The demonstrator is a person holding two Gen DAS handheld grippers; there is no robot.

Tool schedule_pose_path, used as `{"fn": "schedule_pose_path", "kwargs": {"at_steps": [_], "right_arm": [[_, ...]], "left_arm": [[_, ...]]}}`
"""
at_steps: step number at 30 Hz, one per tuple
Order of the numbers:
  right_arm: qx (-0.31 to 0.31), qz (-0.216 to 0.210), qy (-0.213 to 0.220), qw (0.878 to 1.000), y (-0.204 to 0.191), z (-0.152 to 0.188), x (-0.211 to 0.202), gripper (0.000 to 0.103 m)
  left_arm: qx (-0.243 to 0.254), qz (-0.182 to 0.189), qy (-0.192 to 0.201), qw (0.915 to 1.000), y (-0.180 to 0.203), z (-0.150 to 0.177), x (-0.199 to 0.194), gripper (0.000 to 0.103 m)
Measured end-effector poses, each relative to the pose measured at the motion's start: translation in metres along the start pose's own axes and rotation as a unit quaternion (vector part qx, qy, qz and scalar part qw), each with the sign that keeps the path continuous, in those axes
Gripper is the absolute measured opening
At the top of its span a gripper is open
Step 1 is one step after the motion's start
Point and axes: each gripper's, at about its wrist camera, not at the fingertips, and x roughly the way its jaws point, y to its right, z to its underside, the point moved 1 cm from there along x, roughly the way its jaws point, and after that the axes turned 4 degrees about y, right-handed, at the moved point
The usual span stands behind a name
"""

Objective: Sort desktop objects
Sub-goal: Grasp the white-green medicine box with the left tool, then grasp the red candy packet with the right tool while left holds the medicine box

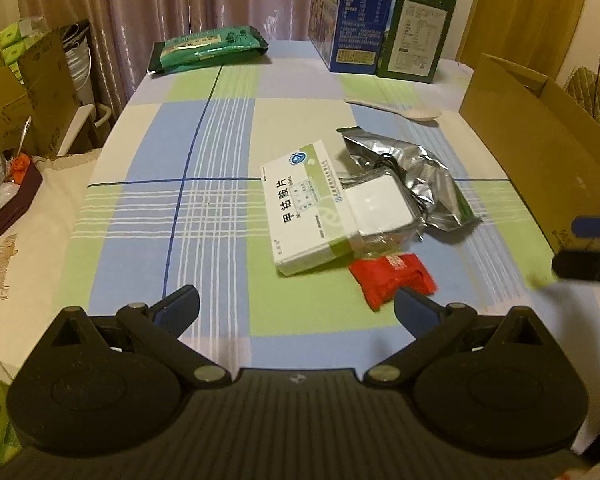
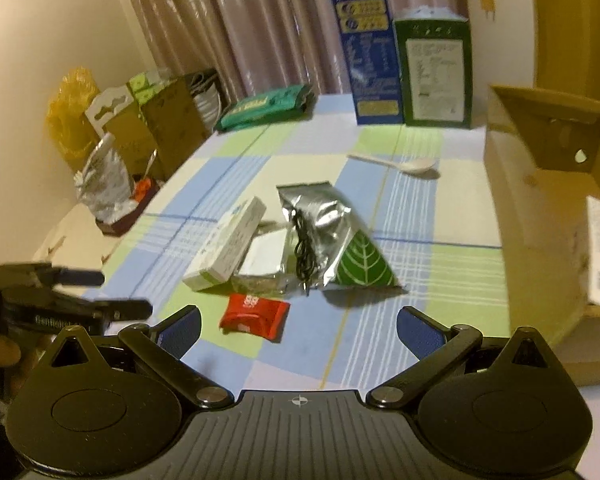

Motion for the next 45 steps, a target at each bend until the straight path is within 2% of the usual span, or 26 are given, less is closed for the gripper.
{"fn": "schedule_pose_path", "kwargs": {"at_steps": [3,5,13,19,22,28,33,38,45], "right_arm": [[-0.007,0.003,-0.011,1.000,0.000,0.004,0.017,0.101],[-0.011,0.012,-0.013,1.000,0.001,0.007,0.025,0.101],[-0.016,0.022,-0.027,0.999,0.009,0.010,0.050,0.101],[-0.026,0.006,-0.043,0.999,-0.001,0.013,0.067,0.101],[-0.028,0.000,-0.051,0.998,-0.006,0.016,0.075,0.101],[-0.026,-0.002,-0.058,0.998,-0.016,0.022,0.088,0.101],[-0.012,-0.004,-0.053,0.999,-0.027,0.024,0.097,0.100],[-0.014,0.004,-0.039,0.999,-0.040,0.026,0.110,0.088],[-0.023,0.037,-0.015,0.999,-0.057,0.037,0.127,0.081]], "left_arm": [[-0.014,0.013,-0.005,0.9998,-0.006,-0.006,0.019,0.098],[-0.024,0.029,-0.016,0.9992,-0.009,-0.010,0.033,0.085],[-0.067,0.061,-0.019,0.9957,-0.015,-0.025,0.072,0.085],[-0.082,0.068,-0.027,0.9940,-0.015,-0.034,0.094,0.085],[-0.092,0.070,-0.037,0.9926,-0.019,-0.035,0.102,0.069],[-0.080,0.032,-0.042,0.9954,-0.033,-0.030,0.088,0.068],[-0.023,-0.020,-0.054,0.9981,-0.032,-0.016,0.073,0.068],[-0.029,-0.011,-0.065,0.9974,-0.039,-0.011,0.076,0.070],[-0.020,-0.015,-0.057,0.9981,-0.041,-0.015,0.076,0.071]]}}
